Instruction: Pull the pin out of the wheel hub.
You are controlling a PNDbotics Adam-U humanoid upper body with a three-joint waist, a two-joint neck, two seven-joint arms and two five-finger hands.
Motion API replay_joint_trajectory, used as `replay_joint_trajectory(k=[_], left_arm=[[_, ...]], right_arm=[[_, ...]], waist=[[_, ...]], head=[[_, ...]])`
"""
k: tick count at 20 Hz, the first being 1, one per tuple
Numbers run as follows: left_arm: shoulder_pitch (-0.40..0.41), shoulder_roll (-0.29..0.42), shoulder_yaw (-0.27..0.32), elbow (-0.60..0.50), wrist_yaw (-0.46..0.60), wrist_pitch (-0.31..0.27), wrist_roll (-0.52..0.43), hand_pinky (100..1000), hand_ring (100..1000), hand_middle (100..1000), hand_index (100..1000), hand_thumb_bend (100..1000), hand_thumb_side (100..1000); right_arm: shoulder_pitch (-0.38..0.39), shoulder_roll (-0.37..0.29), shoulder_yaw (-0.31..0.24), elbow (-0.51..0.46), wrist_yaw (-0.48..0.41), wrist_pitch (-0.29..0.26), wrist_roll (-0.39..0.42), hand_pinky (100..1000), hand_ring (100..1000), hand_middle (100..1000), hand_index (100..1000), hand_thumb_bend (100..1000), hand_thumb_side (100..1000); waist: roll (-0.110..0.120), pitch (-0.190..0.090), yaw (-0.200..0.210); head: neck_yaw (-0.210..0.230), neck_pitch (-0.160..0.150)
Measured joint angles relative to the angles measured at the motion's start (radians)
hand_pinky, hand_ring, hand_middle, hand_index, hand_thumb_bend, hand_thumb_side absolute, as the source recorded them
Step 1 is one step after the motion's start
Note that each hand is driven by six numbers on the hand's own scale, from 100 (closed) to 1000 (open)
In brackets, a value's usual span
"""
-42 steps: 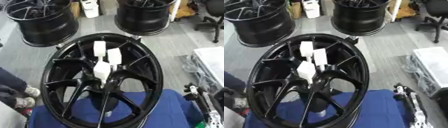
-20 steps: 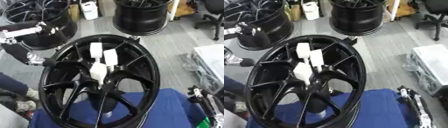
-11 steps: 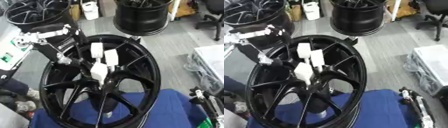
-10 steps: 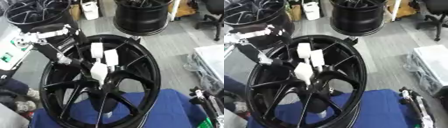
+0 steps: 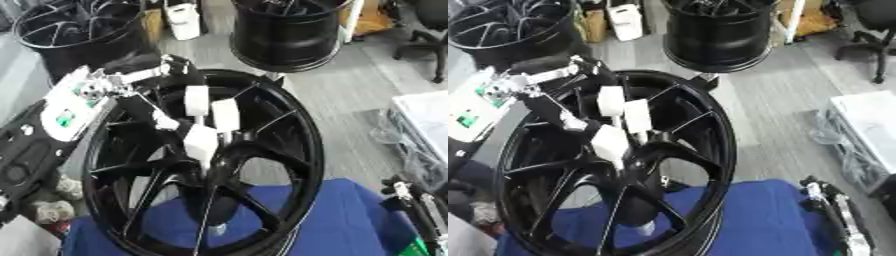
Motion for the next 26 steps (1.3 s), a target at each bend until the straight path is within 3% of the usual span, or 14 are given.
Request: replay_joint_trajectory(k=[6, 11, 22, 26], left_arm=[[-0.004, -0.017, 0.009, 0.034, -0.055, 0.006, 0.024, 690, 630, 658, 791, 447, 325], [-0.013, -0.021, 0.021, 0.043, -0.060, 0.010, 0.030, 646, 541, 549, 713, 371, 291], [-0.016, -0.022, 0.026, 0.048, 0.004, 0.042, 0.011, 563, 420, 406, 602, 276, 119], [-0.016, -0.025, 0.027, 0.048, 0.021, 0.054, 0.009, 538, 389, 369, 567, 239, 100]], right_arm=[[-0.001, 0.000, 0.002, 0.000, 0.000, 0.001, 0.003, 590, 545, 580, 710, 100, 899], [-0.001, 0.000, 0.006, 0.000, 0.000, 0.000, 0.005, 590, 545, 581, 710, 100, 898], [-0.004, 0.000, 0.006, 0.000, 0.000, -0.001, 0.005, 590, 545, 581, 710, 100, 897], [-0.004, 0.000, 0.006, 0.000, 0.000, -0.001, 0.005, 590, 545, 581, 710, 100, 897]], waist=[[0.000, 0.000, -0.002], [0.000, 0.000, -0.002], [0.001, 0.000, -0.003], [0.001, 0.000, -0.003]], head=[[0.004, 0.000], [0.004, 0.000], [0.004, 0.000], [0.004, 0.000]])
